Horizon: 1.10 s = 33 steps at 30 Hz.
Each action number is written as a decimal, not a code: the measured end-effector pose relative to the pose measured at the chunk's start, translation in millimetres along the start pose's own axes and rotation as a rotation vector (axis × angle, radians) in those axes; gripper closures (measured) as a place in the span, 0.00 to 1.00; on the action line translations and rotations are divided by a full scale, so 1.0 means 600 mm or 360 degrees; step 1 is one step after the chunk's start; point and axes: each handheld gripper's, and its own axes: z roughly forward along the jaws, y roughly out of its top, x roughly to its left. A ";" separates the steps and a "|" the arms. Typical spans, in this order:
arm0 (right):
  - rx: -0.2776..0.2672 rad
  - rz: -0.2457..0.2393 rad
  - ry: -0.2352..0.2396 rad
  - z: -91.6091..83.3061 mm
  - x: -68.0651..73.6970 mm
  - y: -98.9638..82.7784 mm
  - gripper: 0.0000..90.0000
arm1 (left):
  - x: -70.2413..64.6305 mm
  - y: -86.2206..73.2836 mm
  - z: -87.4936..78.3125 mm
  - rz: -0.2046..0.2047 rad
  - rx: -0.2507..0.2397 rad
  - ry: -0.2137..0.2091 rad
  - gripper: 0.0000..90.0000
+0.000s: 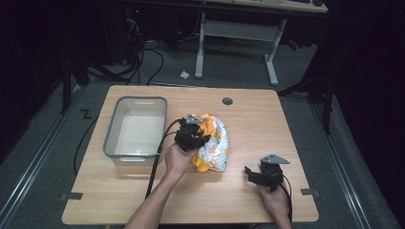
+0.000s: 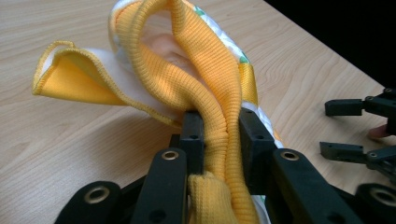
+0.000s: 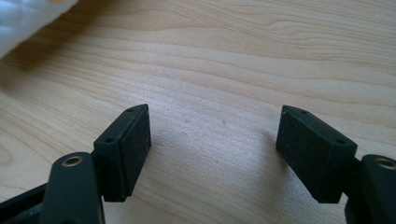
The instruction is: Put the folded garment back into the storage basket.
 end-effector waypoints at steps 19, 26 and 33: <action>0.0000 0.0000 0.0000 0.000 0.000 0.000 0.30 | 0.009 0.007 -0.062 -0.0016 -0.0100 -0.0037 0.83; 0.0000 0.0000 0.0000 0.000 0.000 0.000 0.30 | 0.018 0.007 -0.083 -0.0033 -0.0126 -0.0040 0.83; 0.0000 0.0000 0.0001 0.000 0.000 0.000 0.30 | 0.026 0.011 -0.108 -0.0020 -0.0160 -0.0019 0.83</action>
